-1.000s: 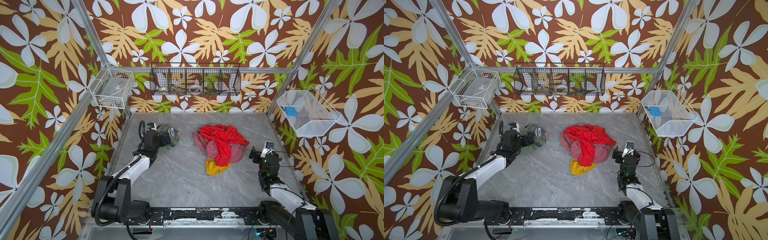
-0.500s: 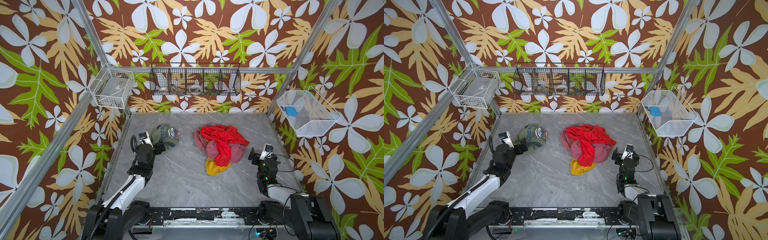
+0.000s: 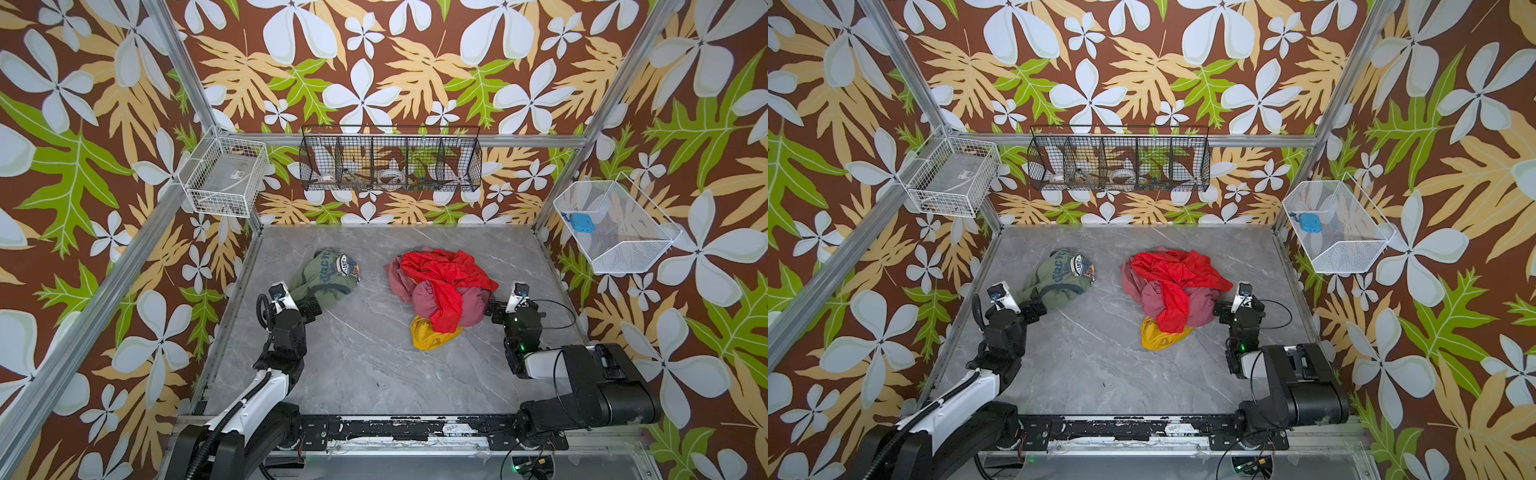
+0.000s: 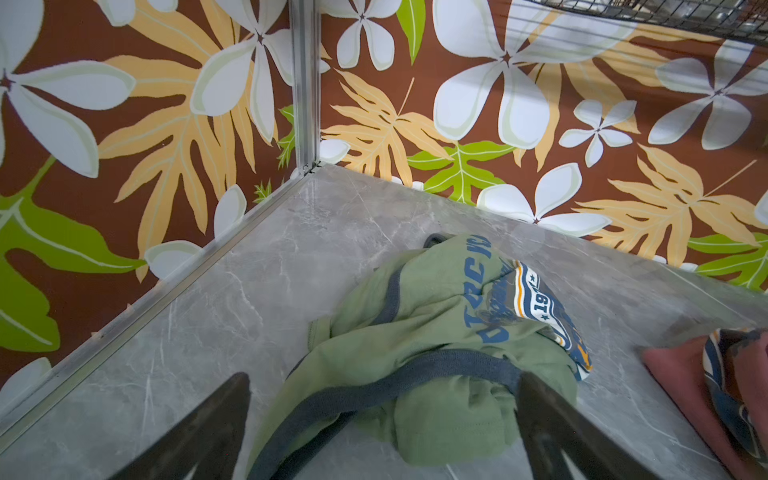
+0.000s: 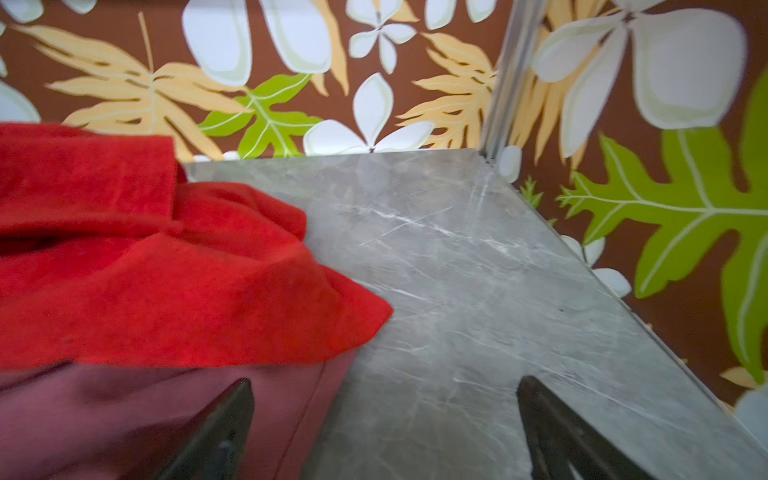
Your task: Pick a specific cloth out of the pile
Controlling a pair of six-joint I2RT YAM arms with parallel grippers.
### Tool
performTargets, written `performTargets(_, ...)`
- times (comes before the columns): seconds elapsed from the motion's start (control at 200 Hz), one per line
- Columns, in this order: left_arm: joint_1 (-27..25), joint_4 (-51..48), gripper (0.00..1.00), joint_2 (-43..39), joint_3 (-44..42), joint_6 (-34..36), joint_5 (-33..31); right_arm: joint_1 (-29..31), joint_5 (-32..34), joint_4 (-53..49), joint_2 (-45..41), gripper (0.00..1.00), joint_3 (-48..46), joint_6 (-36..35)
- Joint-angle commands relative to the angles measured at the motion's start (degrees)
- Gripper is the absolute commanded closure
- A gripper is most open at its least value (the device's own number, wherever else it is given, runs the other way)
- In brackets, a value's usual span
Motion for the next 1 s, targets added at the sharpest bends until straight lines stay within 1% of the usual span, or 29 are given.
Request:
performTargets(0.0,0.0,10.4,0.0,1.5,-1.2,1.4,-1.7,0.2,0.6,0.8,0.1,0.0,0.6,-1.7)
performTargets(0.09,0.0,14.7,0.0,4.1,-2.0,2.3,-3.3,0.2,0.6,1.1,0.3,0.0,0.6,-1.7)
performTargets(0.155,0.0,18.7,0.0,6.4,-2.9,4.3,-3.7,0.2,0.6,1.2,0.3,0.0,0.5,-1.7)
performTargets(0.285,0.0,26.5,0.0,10.8,-4.0,6.8,-3.4,0.2,0.6,1.2,0.3,0.0,0.5,-1.7)
performTargets(0.355,0.0,26.9,0.0,13.4,-3.2,7.1,-2.6,0.2,0.6,1.2,0.3,0.01,0.6,-1.7)
performTargets(0.415,0.1,29.6,0.0,16.0,-3.7,7.7,-1.1,0.2,0.6,1.1,0.3,0.0,0.6,-1.7)
performTargets(0.46,0.0,33.2,0.0,18.4,-4.7,7.7,-0.6,0.2,0.6,1.2,0.3,0.0,0.6,-1.7)
performTargets(0.521,0.0,40.4,0.0,22.6,-6.6,7.9,-0.3,0.2,0.6,1.2,0.3,0.0,0.6,-1.7)
performTargets(0.556,0.0,45.2,0.0,24.7,-7.1,9.3,-0.4,0.2,0.6,1.1,0.3,0.0,0.6,-1.7)
performTargets(0.576,-0.1,43.5,0.0,24.1,-6.5,9.1,-0.3,0.2,0.6,1.1,0.3,0.01,0.6,-1.7)
performTargets(0.626,0.0,33.9,0.0,21.9,-4.0,7.8,1.0,0.2,0.5,1.1,0.3,0.01,0.6,-1.7)
performTargets(0.686,0.6,39.7,0.0,24.2,-4.8,8.9,1.9,0.2,0.5,1.2,0.3,0.0,0.6,-1.7)
performTargets(0.751,0.6,34.7,0.0,22.4,-3.9,7.7,2.2,0.2,0.6,1.1,0.3,0.0,0.6,-1.7)
performTargets(0.821,0.6,38.6,0.0,23.8,-4.6,8.6,2.0,0.2,0.6,1.1,0.3,0.0,0.6,-1.7)
performTargets(0.886,0.6,36.5,0.0,23.0,-4.3,8.0,2.0,0.2,0.5,1.1,0.3,0.0,0.6,-1.7)
performTargets(0.991,0.6,37.6,0.0,23.3,-4.5,8.2,2.0,0.2,0.6,1.0,0.3,0.0,0.6,-1.7)
